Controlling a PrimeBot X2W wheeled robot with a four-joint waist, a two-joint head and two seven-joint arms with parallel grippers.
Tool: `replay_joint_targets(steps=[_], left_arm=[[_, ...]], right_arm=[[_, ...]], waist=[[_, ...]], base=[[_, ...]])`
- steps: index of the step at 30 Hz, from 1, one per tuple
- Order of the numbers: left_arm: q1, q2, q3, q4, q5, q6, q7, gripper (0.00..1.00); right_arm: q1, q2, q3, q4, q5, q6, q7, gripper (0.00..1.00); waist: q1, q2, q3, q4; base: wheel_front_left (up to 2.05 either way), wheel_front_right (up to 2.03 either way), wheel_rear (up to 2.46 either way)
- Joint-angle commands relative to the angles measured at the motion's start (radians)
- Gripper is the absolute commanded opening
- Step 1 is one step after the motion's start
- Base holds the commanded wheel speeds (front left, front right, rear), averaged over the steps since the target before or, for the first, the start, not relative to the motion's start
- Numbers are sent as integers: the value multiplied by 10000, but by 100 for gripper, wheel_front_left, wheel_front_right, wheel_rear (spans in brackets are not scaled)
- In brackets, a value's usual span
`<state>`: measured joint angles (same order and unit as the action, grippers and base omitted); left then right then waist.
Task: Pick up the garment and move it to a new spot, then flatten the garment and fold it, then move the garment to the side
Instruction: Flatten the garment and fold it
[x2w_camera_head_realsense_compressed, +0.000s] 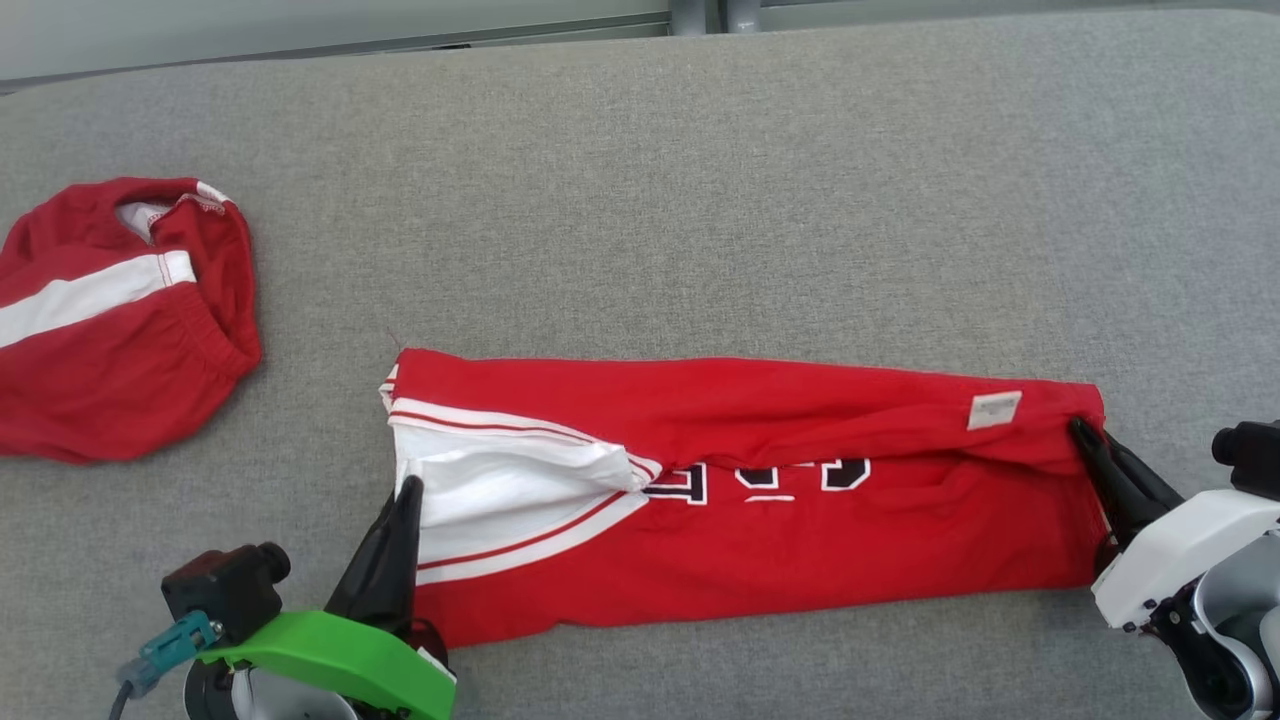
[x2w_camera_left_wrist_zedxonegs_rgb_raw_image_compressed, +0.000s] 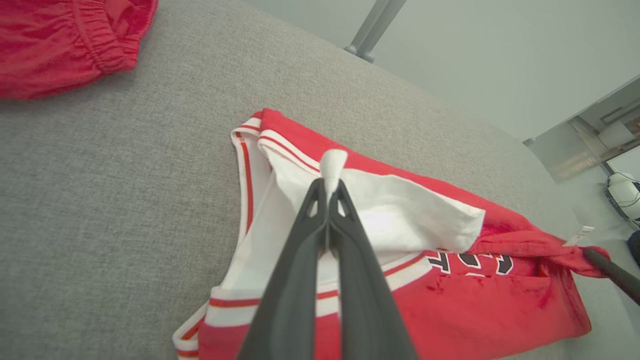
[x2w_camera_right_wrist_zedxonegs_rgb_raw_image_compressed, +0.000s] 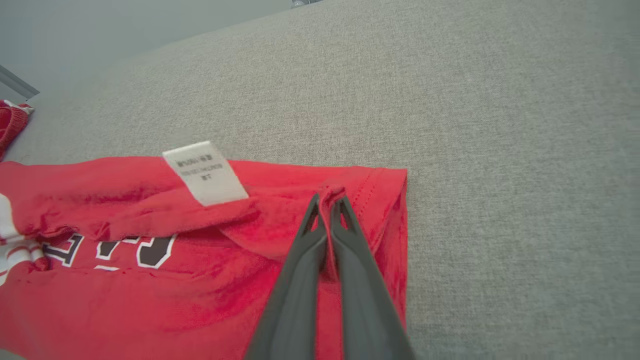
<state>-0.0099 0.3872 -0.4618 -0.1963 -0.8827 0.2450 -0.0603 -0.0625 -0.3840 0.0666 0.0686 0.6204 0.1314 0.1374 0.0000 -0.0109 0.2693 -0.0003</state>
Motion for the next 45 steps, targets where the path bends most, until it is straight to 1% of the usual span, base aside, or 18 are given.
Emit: replay_joint_targets(steps=[1,5,6,7,8,9,10,11,14,21,27,31,37,41,45], left_arm=[[174,-55,-10,236,-83,-79,-75,0],[263,-154,-73,788,-281,-215,-83,0],[271,-167,-59,956,-295,-225,-106,0],[271,-159,-55,1087,-294,-248,-140,0],[271,-159,-55,1087,-294,-248,-140,0],[290,-171,-60,1213,-332,-283,-131,33],[312,-181,-46,1316,-372,-338,-170,60],[328,-190,-26,1382,-358,-355,-222,100],[424,-201,29,1438,-443,-436,-303,100],[316,-257,220,866,-434,-409,-616,100],[-14,-184,398,442,-116,-163,-896,100],[-297,-312,274,288,-29,-263,-916,100],[-820,-445,-6,359,229,-379,-875,100],[-1089,-576,-116,542,332,-428,-913,100],[-1295,-566,-66,721,411,-431,-1006,100]], right_arm=[[156,62,-107,-54,-92,-11,33,0],[221,152,-141,-44,-246,-12,58,0],[230,158,-114,-35,-278,-11,41,4],[258,156,-78,-33,-314,-11,29,15],[258,156,-78,-33,-314,-11,29,15],[298,148,-61,-41,-362,-12,-10,34],[357,155,-68,-56,-395,-12,-57,72],[414,170,-76,-73,-415,-11,-109,100],[596,225,-162,-108,-437,-11,-242,100],[1138,441,-457,-259,-362,-11,-357,100],[1361,611,-898,-470,-474,-11,-378,100],[1396,723,-1281,-496,-635,-11,-165,100],[1096,883,-1687,-304,-1050,-11,299,100],[683,996,-1633,89,-1332,-11,563,100],[203,1123,-1525,559,-1541,-6,692,100]], waist=[[0,109,-42,-18],[0,109,-100,-47],[0,109,-118,-58],[0,109,-133,-74],[0,109,-133,-74],[0,109,-148,-88],[0,109,-166,-99],[0,109,-186,-110],[0,109,-246,-141],[0,109,-454,-257],[0,109,-664,-457],[0,109,-875,-502],[0,109,-1217,-416],[0,109,-1338,-259],[0,109,-1350,-44]], base=[[0,0,0],[0,0,0],[0,0,0],[0,0,0],[0,0,0],[0,0,0],[0,0,0],[0,0,0],[0,0,0],[0,0,0],[0,0,0],[0,0,0],[0,0,0],[0,0,0],[0,0,0]])
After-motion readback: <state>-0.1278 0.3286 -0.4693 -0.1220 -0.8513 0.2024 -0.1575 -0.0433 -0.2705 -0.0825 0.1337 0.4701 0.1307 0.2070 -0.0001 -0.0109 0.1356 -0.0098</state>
